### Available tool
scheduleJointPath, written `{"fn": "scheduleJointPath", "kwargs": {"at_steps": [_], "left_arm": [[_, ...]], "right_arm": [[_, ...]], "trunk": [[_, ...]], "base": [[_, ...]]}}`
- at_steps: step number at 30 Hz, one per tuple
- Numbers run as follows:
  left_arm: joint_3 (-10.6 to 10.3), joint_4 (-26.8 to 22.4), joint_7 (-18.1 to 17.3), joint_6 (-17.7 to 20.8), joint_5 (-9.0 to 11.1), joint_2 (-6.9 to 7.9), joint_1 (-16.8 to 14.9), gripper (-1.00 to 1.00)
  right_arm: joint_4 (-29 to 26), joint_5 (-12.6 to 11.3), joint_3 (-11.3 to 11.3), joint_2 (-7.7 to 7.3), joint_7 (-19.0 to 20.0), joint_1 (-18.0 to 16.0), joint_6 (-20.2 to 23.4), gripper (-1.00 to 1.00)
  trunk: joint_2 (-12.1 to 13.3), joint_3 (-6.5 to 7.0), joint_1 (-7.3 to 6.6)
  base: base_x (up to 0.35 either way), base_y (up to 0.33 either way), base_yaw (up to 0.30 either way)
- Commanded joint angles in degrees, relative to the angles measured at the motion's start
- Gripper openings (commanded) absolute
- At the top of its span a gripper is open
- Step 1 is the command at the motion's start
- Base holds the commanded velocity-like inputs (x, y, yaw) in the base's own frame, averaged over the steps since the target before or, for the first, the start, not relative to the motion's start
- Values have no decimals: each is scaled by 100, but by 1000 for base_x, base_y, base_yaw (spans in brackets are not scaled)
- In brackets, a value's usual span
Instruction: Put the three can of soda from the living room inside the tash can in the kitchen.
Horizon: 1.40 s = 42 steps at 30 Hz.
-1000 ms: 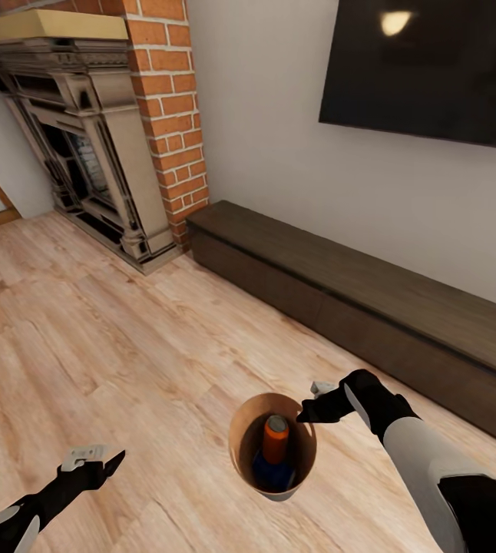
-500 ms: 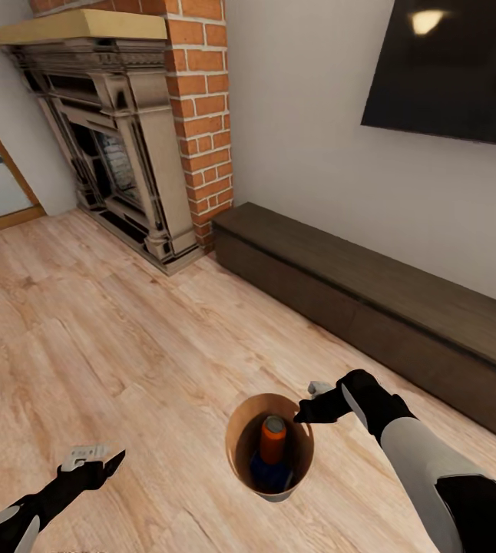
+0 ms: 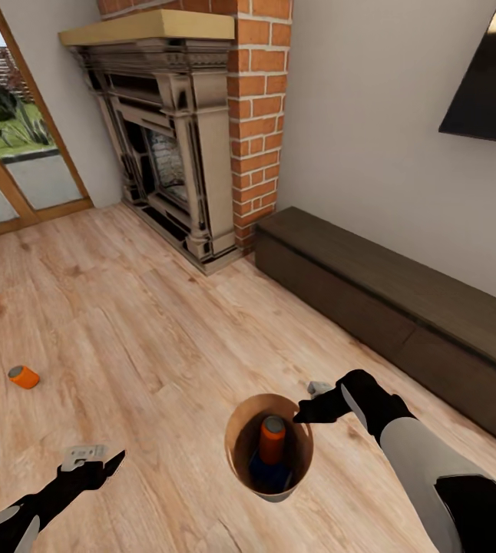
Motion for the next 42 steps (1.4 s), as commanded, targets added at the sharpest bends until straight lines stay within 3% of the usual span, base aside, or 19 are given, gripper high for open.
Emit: {"fn": "scheduleJointPath", "kwargs": {"at_steps": [1,28,42], "left_arm": [[0,0,1,0,0,0,0,100],[0,0,3,0,-2,0,0,100],[3,140,168,4,-6,0,-5,100]], "right_arm": [[1,-136,-12,1,20,-1,59,-100],[8,-131,-9,71,11,34,41,-100],[9,-128,-9,76,10,34,41,-100]], "trunk": [[0,1,0],[0,1,0],[0,1,0]], "base": [[275,127,252],[298,39,252],[191,194,252]]}}
